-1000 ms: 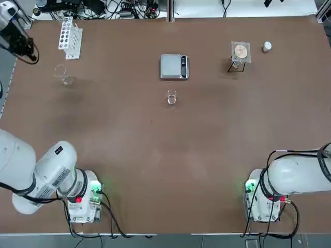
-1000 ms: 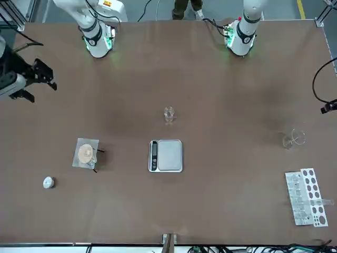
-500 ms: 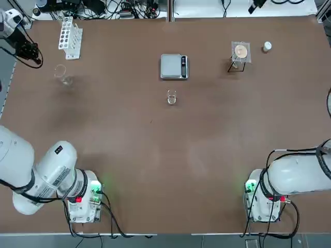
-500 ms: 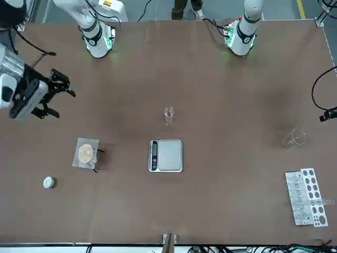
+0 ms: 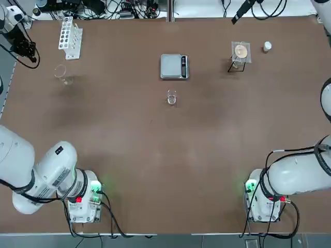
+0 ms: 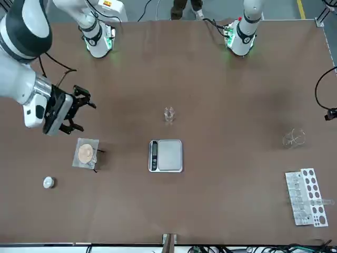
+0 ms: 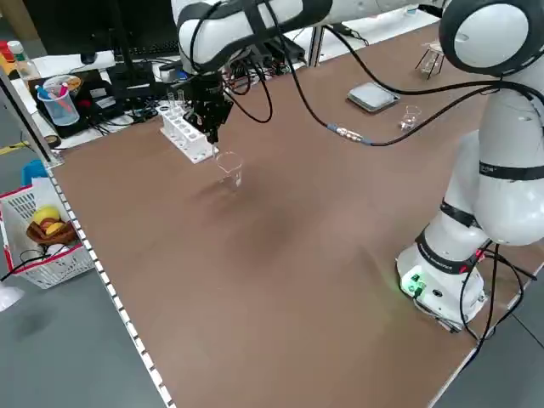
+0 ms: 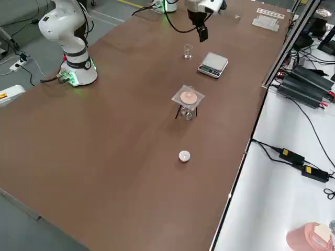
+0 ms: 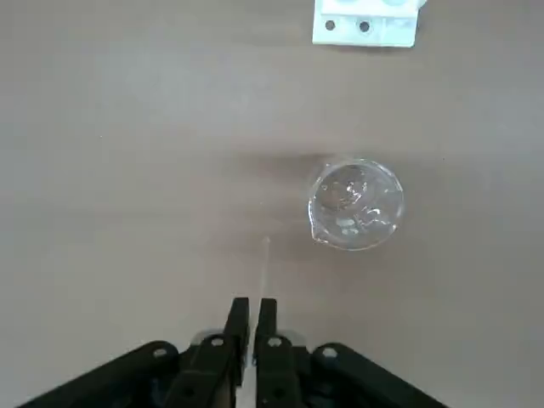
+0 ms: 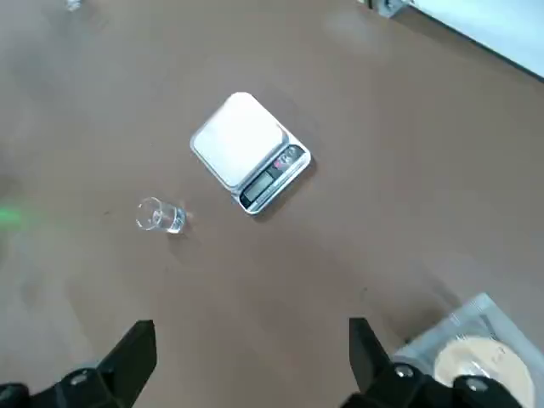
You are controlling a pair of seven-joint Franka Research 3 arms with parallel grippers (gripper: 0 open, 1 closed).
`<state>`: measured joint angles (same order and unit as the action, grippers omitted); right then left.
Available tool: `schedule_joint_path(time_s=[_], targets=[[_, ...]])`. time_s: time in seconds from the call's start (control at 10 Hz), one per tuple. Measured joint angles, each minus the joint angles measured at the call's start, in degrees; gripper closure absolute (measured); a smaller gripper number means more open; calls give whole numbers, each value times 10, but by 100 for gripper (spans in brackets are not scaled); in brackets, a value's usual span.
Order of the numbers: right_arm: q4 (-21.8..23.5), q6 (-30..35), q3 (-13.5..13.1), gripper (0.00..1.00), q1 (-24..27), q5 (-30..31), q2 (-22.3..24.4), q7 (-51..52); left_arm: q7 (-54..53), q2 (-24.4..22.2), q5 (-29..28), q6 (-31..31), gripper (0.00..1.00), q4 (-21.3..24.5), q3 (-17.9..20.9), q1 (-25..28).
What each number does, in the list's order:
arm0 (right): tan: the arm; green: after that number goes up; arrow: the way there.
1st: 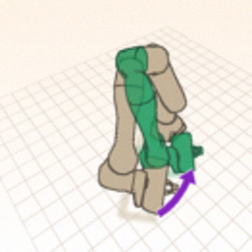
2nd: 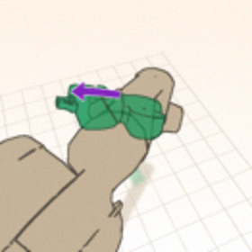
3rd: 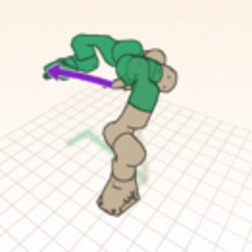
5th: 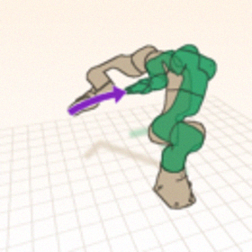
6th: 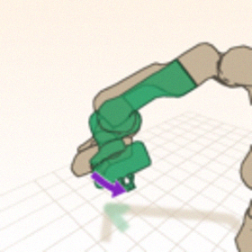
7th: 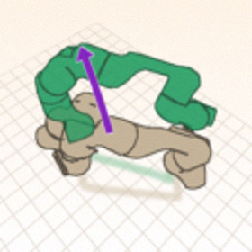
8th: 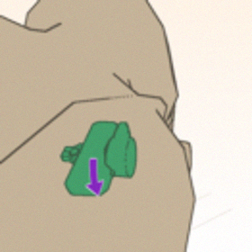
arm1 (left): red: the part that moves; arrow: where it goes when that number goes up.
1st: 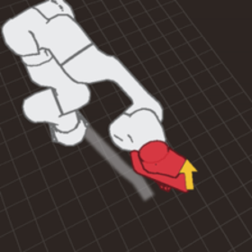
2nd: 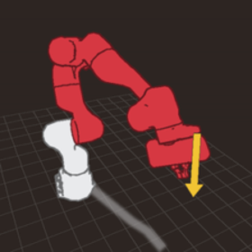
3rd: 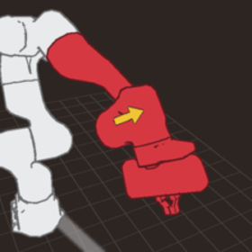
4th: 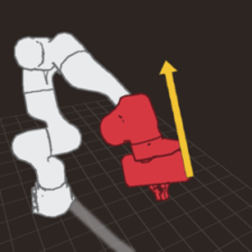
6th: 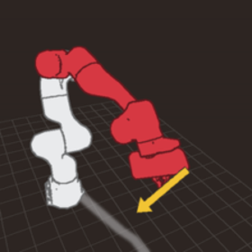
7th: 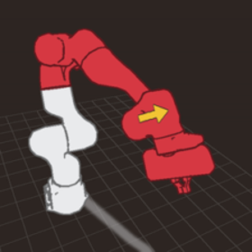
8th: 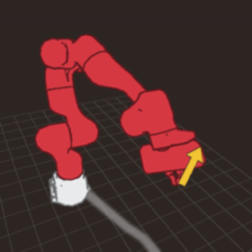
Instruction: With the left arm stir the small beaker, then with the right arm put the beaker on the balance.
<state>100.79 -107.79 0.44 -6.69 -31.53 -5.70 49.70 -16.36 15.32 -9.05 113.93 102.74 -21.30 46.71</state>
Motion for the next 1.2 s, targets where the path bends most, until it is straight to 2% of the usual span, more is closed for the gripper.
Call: schedule_joint_path(time_s=[0.3,0.6,0.8,1.2], targets=[[26,-37,0,0,-15,-78,-23,85,9,-2,9,-2,93,-9,-19,-2],[95,-154,2,0,-57,-160,-33,191,5,-1,44,-4,93,-12,-21,-1],[140,-197,2,0,-84,-266,-35,296,3,15,54,-5,93,-12,-21,-2],[212,-263,2,0,-124,-409,-37,477,3,64,55,-5,93,-12,-21,-2]])
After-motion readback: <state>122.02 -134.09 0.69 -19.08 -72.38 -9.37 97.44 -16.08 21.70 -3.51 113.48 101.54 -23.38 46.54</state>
